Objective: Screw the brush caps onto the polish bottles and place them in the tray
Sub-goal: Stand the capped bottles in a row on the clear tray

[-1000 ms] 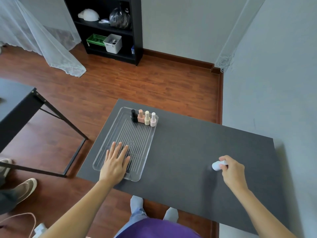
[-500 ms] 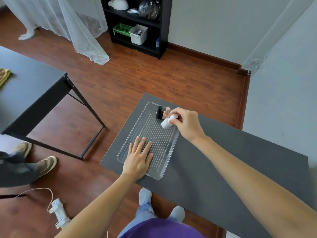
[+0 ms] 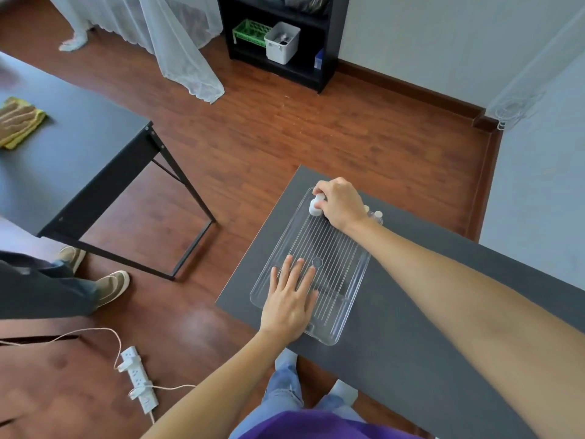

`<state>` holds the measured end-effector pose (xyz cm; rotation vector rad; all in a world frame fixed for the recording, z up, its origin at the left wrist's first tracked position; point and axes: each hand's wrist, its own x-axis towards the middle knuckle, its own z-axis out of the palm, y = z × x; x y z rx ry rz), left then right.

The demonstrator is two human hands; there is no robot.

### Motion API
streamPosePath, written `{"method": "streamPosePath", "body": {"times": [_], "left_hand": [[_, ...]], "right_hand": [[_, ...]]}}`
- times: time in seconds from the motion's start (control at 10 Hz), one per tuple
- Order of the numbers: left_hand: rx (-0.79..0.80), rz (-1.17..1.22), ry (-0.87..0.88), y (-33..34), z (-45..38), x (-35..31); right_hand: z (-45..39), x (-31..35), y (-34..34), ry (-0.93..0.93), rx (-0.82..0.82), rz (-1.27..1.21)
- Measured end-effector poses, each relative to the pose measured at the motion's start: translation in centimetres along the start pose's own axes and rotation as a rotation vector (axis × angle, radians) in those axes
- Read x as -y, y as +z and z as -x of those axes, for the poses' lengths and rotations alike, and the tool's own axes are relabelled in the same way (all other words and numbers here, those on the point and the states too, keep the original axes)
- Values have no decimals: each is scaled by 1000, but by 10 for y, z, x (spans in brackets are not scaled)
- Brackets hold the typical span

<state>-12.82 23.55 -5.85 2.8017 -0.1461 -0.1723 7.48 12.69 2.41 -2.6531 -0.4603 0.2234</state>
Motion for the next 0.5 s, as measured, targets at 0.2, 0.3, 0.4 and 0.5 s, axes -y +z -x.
{"method": "streamPosePath", "body": {"times": [0.2,0.3,0.4,0.5], "left_hand": [[20,-17,-2,-1,-2,0],[33,-27,-6,-1,-1,0],[31,-36,3,-1,-2,0],[29,-47,-6,-1,-1,1]], "right_hand": [[-9,-10,13,-37,-80,155],[-11,-11,15,-45,-134,217],[-14,-11,15,-41,-124,285],[-14,-8,8,-40,-111,276]]}}
